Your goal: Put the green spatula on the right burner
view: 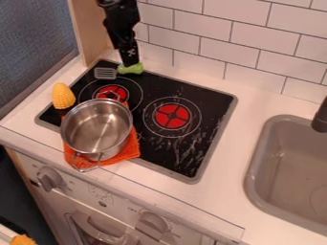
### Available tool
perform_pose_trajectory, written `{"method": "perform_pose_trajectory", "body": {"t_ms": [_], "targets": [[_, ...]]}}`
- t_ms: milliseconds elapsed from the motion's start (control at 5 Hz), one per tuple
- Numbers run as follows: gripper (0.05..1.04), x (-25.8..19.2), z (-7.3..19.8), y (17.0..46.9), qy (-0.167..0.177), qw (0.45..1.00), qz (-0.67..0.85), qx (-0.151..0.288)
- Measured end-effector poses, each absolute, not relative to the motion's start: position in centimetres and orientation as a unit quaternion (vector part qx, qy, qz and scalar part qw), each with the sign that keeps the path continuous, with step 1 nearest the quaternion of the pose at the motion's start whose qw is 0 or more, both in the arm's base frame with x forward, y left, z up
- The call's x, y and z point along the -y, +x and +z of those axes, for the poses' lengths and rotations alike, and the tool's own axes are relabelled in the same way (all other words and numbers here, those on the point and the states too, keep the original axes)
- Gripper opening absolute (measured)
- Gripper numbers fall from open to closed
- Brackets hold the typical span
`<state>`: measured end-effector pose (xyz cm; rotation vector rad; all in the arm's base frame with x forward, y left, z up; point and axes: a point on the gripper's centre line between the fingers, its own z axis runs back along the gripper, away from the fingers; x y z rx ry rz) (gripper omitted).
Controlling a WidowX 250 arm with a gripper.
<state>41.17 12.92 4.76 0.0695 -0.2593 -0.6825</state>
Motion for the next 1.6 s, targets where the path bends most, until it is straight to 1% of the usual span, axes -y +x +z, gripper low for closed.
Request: {"method": "perform_pose_trajectory", "body": {"t_ms": [200,400,600,800,1000,1200,1600], "targets": [[1.001,-13.1,2.9,41.3,0.021,0.932,-0.346,0.103],[0.984,-13.2,2.1,41.4,0.017,0.93,-0.356,0.093],[0.889,-13.1,1.4,41.3,0.012,0.927,-0.366,0.087],[0.591,-13.2,1.4,41.4,0.014,0.926,-0.366,0.09],[0.352,-13.0,1.4,41.5,0.015,0.925,-0.369,0.092],[0.344,-12.8,1.2,41.3,0.013,0.924,-0.371,0.09],[0.344,-12.4,1.5,40.7,0.024,0.917,-0.39,0.086]]}}
